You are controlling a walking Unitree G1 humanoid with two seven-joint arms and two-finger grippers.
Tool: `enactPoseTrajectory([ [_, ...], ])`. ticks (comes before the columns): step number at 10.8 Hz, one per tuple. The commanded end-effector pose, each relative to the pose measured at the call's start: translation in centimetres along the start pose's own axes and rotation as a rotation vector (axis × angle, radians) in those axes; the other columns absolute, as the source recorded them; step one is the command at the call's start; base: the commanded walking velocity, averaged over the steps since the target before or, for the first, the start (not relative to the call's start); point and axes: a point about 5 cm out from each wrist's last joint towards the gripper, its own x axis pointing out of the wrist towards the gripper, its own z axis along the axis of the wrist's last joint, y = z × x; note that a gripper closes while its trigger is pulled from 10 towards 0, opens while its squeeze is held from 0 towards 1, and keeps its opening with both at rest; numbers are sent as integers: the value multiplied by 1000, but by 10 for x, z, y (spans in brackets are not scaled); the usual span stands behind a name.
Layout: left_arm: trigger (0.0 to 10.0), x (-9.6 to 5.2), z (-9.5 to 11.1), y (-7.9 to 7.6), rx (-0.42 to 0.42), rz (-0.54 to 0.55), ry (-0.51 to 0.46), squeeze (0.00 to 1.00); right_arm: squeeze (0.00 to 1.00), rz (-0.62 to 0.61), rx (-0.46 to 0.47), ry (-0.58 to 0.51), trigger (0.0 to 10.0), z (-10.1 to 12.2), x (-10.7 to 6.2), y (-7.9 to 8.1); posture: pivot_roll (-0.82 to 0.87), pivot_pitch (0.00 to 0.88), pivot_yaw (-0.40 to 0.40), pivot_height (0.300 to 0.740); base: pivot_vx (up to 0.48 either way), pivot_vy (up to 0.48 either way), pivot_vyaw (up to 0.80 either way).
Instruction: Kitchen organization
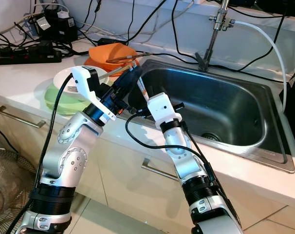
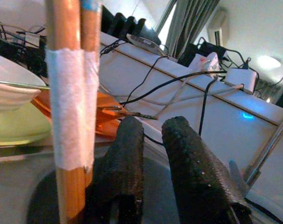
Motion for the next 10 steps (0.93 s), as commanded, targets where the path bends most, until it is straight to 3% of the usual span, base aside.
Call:
enactPoseTrajectory([
  [1, 10000, 5, -3, -14, -24, -75, 10, 0, 0, 26, -10, -6, 0, 3, 4, 4, 79, 0, -12, 740, 0, 0, 0],
  [9, 10000, 6, -3, -12, 66, -43, 20, 0, 0, 16, -13, 0, 0, 2, 3, 3, 80, 0, -17, 740, 0, 0, 0],
  [10, 10000, 6, -3, -11, 70, -36, 18, 463, 0, 15, -14, 1, 0, 1, 3, 2, 81, 0, -18, 740, 0, 0, 0],
])
